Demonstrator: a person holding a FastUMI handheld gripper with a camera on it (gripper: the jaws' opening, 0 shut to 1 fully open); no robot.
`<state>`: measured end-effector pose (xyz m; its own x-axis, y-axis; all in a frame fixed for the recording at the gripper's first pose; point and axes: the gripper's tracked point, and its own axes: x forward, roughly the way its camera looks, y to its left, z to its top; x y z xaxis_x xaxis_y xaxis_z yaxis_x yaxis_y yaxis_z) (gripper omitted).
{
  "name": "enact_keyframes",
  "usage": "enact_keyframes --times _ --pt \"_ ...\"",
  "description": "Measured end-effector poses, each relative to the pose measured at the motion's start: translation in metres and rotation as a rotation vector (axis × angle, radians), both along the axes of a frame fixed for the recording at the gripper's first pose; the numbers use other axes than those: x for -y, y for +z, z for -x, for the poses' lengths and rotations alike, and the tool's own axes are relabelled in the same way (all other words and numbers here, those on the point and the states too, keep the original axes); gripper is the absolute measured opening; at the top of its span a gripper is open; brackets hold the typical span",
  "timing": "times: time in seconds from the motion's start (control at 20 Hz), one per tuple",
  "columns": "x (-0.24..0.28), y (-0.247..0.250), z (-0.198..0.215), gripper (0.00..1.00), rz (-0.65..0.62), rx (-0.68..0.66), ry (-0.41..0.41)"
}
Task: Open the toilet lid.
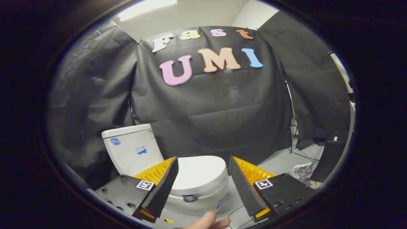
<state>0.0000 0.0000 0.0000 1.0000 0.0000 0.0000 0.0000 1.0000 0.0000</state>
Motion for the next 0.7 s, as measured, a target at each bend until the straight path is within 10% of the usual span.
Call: enact_keyframes --times 0.7 --pt "-0.015 -0.022 -0.002 0.99 -0.002 -0.058 0.005"
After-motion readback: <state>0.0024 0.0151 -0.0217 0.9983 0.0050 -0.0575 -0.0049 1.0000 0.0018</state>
